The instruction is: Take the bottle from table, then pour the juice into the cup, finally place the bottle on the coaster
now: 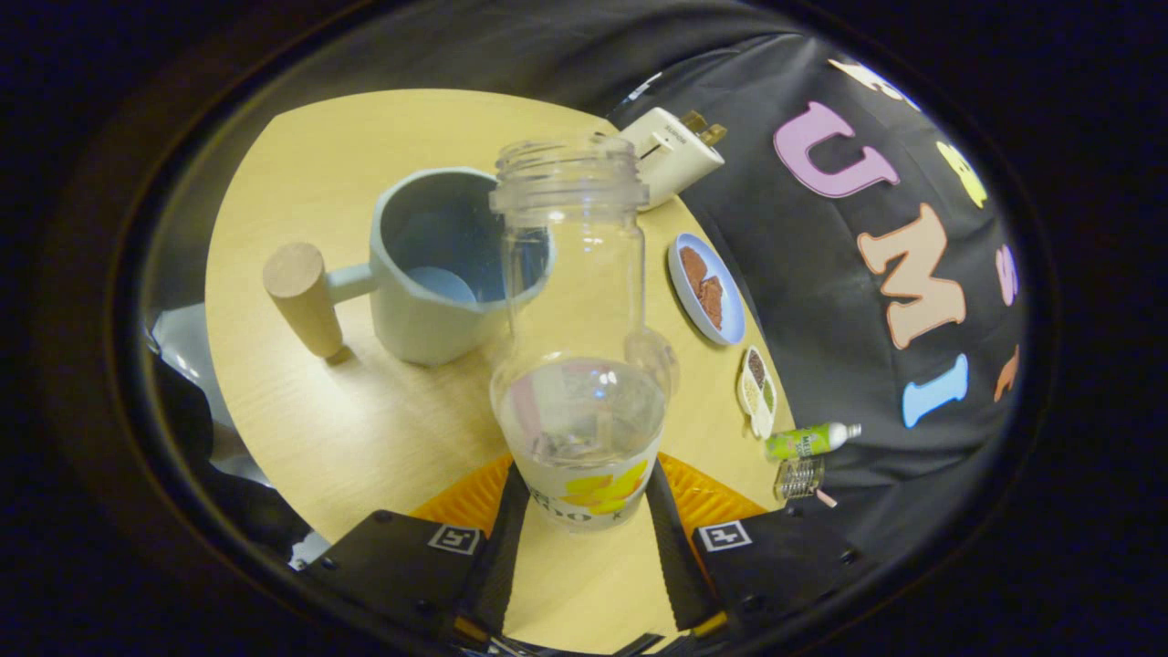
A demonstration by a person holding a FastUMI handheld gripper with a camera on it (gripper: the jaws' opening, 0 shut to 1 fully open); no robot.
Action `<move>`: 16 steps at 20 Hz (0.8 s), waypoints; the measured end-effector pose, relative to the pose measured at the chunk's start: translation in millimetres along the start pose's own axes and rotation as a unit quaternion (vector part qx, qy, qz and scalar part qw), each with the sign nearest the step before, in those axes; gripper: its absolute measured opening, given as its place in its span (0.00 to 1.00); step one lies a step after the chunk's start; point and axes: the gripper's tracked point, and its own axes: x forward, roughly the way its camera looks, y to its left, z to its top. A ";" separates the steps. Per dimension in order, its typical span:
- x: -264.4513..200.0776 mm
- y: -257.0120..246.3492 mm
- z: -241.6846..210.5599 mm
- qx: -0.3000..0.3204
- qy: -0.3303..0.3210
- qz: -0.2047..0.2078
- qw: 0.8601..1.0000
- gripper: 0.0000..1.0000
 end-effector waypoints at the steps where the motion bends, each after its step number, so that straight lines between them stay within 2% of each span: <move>1: -0.8 -2.3 -2.2 -0.013 0.009 0.000 1.000 0.71; 4: -4.3 -7.5 -5.1 -0.048 0.033 -0.001 0.998 0.71; 16: -11.1 -16.2 -5.2 -0.121 0.094 0.015 0.988 0.71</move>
